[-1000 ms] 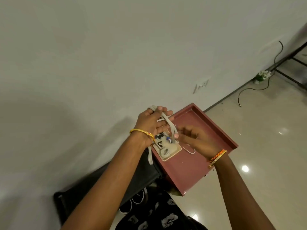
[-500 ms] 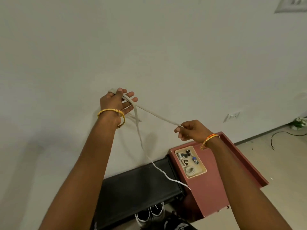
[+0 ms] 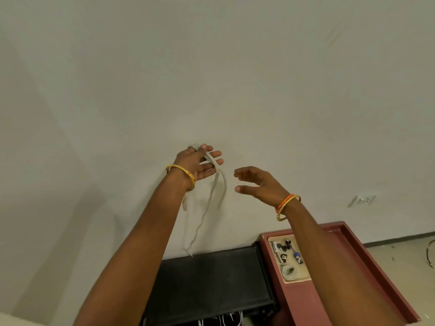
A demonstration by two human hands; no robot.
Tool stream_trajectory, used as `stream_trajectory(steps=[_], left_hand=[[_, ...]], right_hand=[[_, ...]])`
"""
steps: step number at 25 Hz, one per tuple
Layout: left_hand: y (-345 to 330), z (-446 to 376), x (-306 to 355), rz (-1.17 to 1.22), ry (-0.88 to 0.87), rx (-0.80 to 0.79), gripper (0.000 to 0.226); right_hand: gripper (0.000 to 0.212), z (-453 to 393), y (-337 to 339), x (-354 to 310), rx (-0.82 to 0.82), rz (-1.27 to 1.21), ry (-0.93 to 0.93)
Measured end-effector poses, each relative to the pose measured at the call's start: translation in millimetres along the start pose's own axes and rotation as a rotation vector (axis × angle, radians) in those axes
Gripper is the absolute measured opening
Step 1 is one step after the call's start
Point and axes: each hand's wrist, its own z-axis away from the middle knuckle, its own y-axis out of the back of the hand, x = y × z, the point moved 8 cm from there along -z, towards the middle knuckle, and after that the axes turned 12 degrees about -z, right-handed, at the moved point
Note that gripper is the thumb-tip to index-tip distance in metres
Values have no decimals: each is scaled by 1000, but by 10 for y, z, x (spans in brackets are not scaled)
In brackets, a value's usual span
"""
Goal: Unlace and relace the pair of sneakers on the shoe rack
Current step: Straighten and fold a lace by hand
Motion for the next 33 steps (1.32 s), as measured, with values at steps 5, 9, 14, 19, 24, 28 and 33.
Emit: stream_trajectory(steps=[5,9,14,19,24,28,33], left_hand=[[-14,41,204,-32,-15,4,21],[61,40,318,-37,-36,54,21],[93,63,346,-18,-36,104,22],[225,93,394,-13,-68,212,22],[474,53,344,-19,-124,345,23],[463,46,-129,-596,287,195,48],[-212,174,-118,-686,-113,-167,43]], right_hand=[[20,-193,-410,81,-71,-41,27],[19,-221,-464,47,-140,-193,-11],[16,-154,-497,-67,-166,-242,39],[16,-104,-448,-58,-178,-144,27],[21,56,-220,98,-212,-69,-220],[23,151,-229,-40,-244,-426,-358],[32,74,-339,-564,-299,-779,-248]])
